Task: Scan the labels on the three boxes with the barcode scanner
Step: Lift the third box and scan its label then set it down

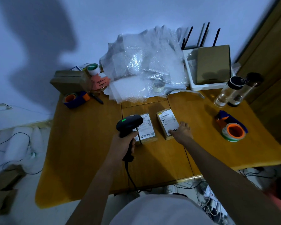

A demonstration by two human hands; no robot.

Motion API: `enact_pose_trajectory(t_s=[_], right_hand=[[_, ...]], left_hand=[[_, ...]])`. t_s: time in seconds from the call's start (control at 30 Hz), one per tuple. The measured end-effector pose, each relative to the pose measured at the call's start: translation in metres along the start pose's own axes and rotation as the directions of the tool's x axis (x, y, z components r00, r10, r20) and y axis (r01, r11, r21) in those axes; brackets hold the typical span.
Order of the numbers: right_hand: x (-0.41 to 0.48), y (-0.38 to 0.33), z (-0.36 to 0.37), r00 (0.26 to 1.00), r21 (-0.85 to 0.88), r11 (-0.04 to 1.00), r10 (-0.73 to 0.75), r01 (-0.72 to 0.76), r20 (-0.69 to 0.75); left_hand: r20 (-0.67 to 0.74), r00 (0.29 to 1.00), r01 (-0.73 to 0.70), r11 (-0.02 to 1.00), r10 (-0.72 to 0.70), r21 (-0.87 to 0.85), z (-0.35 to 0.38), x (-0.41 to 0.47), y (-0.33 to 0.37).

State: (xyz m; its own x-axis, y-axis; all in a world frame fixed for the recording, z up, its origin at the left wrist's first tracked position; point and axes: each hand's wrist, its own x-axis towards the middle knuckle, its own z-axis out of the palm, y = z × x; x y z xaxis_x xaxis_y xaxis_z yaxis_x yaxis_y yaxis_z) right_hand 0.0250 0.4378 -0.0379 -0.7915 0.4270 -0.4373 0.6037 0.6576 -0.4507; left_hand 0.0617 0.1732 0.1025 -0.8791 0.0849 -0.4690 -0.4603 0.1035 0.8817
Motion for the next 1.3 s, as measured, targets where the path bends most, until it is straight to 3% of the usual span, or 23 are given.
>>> enact_pose_trajectory(t_s=[0.33,1.03,1.3], right_hand=[[0.006,0.012,0.003,0.990,0.111,0.993,0.024,-0.040,0.142],[0.000,0.008,-0.003,0.984,0.155,0.983,0.076,-0.102,0.162],[-0.008,0.004,-0.002,0.982,0.263,0.956,0.088,-0.131,0.170]], left_hand=[[0.008,1.000,0.006,1.000,-0.006,-0.005,0.004,0.000,-0.002],[-0.010,1.000,0.009,1.000,-0.009,-0.017,0.006,-0.002,-0.004],[-0.009,1.000,-0.024,0.999,0.024,-0.027,0.002,-0.005,0.000]])
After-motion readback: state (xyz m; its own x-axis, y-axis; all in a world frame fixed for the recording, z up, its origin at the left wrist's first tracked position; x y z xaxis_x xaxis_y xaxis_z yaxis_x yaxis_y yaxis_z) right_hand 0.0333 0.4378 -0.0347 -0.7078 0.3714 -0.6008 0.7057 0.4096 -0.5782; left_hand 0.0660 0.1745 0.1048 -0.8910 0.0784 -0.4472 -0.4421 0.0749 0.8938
